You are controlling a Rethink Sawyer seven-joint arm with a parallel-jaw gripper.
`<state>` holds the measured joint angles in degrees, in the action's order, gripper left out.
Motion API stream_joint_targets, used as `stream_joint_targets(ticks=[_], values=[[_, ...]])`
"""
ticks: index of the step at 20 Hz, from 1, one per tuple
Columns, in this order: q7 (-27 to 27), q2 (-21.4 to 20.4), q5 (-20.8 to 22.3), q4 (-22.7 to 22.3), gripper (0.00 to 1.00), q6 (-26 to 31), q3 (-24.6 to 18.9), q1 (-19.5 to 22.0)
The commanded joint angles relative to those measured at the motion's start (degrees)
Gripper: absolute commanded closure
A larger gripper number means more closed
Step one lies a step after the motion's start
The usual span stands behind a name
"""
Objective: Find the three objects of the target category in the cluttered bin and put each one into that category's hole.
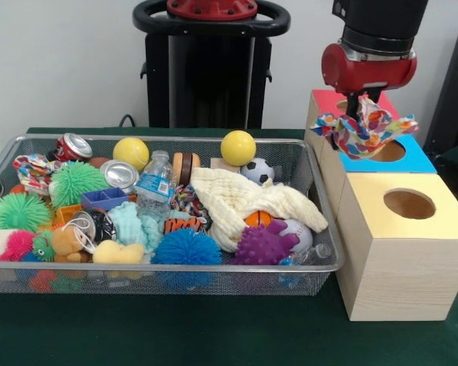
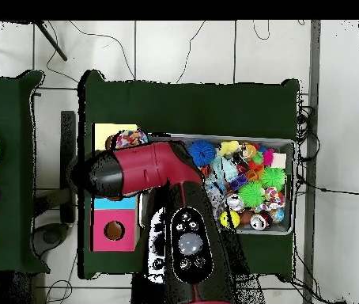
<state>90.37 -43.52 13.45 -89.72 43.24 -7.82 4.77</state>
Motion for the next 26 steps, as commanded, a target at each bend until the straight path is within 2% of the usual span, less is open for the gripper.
stream_joint_targets(ticks=[1,8,12,26], values=[[16.03,2.03,-2.82,-0.83,1.00,-1.28,2.52,-1.88],[16.41,2.01,-5.10,-0.35,1.00,-0.77,4.72,-4.29],[16.24,2.33,-6.25,-0.55,1.00,-2.56,5.36,-5.15],[13.53,4.15,-8.88,2.15,1.00,-4.36,5.74,-6.08]])
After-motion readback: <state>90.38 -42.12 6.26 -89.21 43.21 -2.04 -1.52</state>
